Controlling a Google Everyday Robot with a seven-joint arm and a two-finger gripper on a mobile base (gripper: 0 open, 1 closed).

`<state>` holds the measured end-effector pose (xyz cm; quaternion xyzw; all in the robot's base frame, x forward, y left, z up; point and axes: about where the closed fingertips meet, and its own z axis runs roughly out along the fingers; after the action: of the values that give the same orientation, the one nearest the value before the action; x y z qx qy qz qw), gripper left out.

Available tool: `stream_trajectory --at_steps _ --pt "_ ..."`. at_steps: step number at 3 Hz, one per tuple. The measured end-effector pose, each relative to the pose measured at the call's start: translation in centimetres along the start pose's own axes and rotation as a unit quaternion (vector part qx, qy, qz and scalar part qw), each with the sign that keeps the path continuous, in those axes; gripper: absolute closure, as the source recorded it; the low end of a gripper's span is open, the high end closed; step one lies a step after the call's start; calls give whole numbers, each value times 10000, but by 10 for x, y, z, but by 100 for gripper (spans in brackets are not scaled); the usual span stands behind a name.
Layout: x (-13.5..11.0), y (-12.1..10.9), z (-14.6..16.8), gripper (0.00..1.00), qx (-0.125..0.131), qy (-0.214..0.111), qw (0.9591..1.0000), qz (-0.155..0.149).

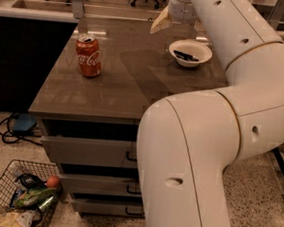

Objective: Pick rxbar blueberry from paper bowl and place on counter

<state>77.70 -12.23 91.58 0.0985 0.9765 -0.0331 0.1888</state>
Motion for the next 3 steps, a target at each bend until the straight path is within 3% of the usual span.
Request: stream_trajectory --at_steps 1,2,3 --pt "1 -9 6 0 86 58 9990 432" --pt "3 -10 14 0 -6 135 9967 800" --pt "-1 -6 21 0 -264 103 9942 1039"
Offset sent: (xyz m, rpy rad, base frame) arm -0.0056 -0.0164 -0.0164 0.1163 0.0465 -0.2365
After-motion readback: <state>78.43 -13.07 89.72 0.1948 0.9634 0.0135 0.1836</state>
